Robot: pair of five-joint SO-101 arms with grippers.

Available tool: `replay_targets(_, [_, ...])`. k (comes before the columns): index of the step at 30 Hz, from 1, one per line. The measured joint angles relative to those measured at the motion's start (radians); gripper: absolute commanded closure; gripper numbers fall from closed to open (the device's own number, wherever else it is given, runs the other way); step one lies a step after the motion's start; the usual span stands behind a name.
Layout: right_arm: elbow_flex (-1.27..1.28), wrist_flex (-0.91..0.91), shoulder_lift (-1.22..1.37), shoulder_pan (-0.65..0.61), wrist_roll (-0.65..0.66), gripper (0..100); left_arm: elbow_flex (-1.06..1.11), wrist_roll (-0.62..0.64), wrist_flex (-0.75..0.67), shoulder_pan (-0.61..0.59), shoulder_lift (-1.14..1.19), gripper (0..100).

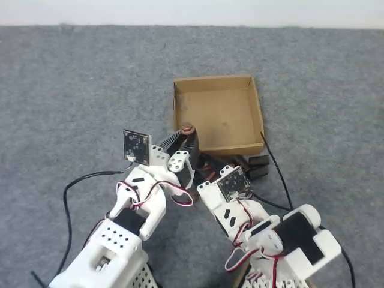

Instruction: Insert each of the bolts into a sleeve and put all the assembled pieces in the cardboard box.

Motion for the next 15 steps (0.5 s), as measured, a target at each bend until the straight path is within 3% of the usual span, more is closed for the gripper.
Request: replay_targets(15, [0.000, -0.002, 0.000, 0.002, 0.000, 99.3, 0.000, 0.000, 0.000, 0.002, 0.008, 99])
